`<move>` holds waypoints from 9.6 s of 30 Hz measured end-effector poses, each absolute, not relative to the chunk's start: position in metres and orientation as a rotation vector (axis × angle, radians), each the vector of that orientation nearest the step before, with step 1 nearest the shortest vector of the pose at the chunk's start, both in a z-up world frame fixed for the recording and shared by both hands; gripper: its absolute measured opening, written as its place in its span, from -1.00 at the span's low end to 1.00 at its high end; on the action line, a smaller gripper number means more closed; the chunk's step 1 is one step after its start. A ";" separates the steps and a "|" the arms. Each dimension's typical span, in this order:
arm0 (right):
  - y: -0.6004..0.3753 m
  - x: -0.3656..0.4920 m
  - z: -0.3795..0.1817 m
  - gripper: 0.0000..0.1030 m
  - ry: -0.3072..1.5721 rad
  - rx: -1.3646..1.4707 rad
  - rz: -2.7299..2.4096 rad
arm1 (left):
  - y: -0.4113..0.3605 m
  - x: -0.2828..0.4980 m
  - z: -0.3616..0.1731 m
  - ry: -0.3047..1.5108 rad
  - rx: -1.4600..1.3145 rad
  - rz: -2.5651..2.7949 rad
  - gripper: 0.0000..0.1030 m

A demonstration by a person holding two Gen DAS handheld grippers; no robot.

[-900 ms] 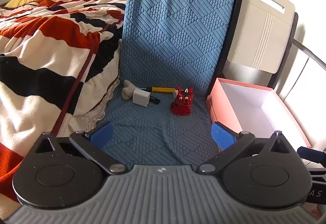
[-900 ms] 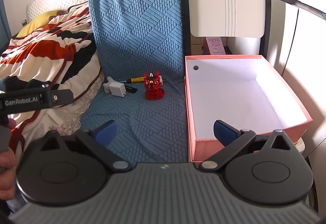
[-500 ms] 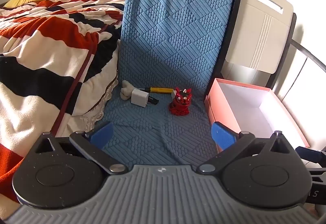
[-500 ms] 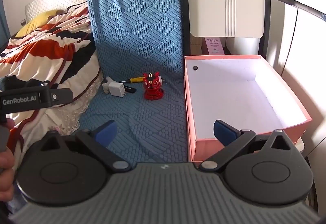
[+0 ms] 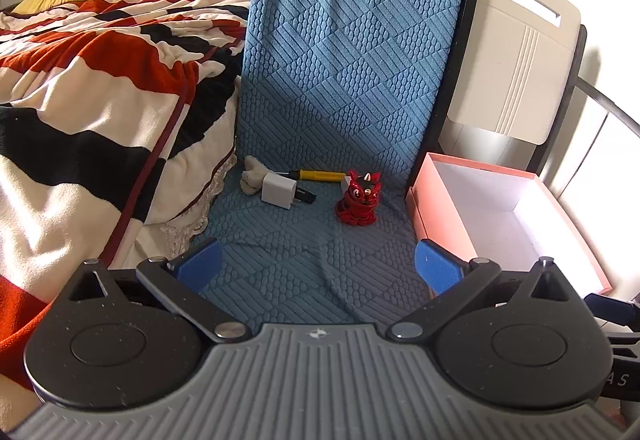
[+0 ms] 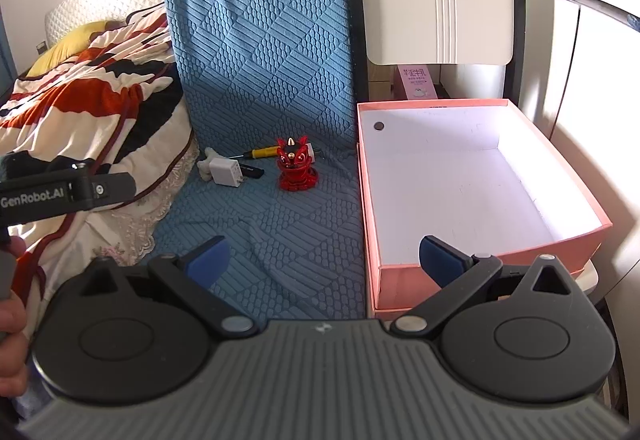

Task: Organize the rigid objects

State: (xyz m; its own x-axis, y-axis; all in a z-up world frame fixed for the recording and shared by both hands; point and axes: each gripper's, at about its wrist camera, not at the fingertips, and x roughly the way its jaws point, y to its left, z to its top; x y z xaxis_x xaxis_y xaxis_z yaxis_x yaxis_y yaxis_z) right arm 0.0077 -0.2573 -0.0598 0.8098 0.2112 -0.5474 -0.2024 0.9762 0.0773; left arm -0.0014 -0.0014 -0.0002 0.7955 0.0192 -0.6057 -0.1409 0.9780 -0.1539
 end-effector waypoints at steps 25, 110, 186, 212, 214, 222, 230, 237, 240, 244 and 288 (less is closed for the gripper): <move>-0.268 0.004 -0.062 1.00 0.559 0.020 0.278 | -0.012 -0.007 0.004 0.577 -0.199 0.071 1.00; -0.229 0.091 -0.121 0.96 0.632 0.047 0.335 | 0.019 0.099 -0.084 0.632 -0.187 -0.017 1.00; -0.141 0.318 -0.188 0.23 0.681 -0.041 0.355 | 0.087 0.336 -0.191 0.933 -0.192 0.018 0.18; -0.175 0.238 -0.148 0.23 0.644 0.009 0.330 | 0.081 0.236 -0.150 0.875 -0.289 0.032 0.17; -0.176 0.229 -0.147 0.23 0.646 0.015 0.334 | 0.079 0.224 -0.146 0.872 -0.307 0.033 0.17; -0.176 0.183 -0.144 0.23 0.641 -0.023 0.342 | 0.074 0.172 -0.138 0.861 -0.369 0.050 0.17; -0.179 0.158 -0.133 0.23 0.636 -0.015 0.365 | 0.069 0.149 -0.126 0.844 -0.386 0.069 0.17; -0.191 0.149 -0.116 0.23 0.636 -0.008 0.375 | 0.059 0.143 -0.105 0.815 -0.386 0.066 0.17; -0.197 0.149 -0.104 0.23 0.625 -0.006 0.383 | 0.051 0.145 -0.087 0.794 -0.369 0.055 0.17; -0.206 0.151 -0.083 0.23 0.603 0.004 0.387 | 0.040 0.148 -0.064 0.762 -0.369 0.039 0.17; -0.394 0.183 -0.034 0.23 0.598 0.070 0.166 | -0.180 0.212 -0.017 0.706 -0.302 -0.184 0.17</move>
State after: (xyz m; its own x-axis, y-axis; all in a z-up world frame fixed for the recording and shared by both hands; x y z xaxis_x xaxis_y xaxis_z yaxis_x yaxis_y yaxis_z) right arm 0.1828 -0.3939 -0.0343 0.8137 0.1759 -0.5540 -0.1353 0.9843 0.1137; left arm 0.2115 -0.1799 -0.0169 0.7471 -0.2673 -0.6086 0.0645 0.9404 -0.3338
